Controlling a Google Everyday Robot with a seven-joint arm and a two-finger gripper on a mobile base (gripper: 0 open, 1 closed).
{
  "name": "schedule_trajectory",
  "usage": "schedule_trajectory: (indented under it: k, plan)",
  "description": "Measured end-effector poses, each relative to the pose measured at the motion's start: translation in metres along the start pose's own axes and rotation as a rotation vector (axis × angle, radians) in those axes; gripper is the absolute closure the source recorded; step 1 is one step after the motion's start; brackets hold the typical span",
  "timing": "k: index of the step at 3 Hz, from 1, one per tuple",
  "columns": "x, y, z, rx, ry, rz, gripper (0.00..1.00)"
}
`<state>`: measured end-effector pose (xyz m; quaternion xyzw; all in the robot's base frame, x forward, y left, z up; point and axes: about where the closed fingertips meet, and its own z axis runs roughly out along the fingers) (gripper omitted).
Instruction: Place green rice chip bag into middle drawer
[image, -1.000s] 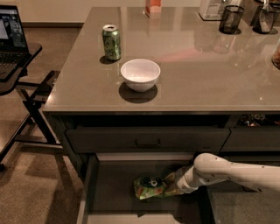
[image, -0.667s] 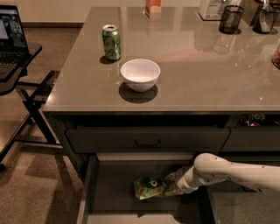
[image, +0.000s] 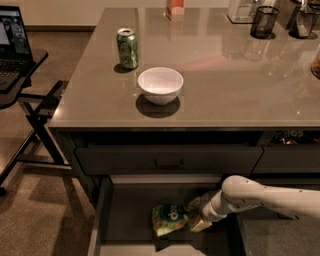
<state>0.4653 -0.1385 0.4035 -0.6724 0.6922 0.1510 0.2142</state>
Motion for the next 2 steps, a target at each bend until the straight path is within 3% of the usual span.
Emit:
schedule_trajectory:
  k: [1, 2]
  plan:
    - [0.0, 0.0, 0.0, 0.0, 0.0, 0.0, 0.0]
    - [0.0, 0.0, 0.0, 0.0, 0.0, 0.0, 0.0]
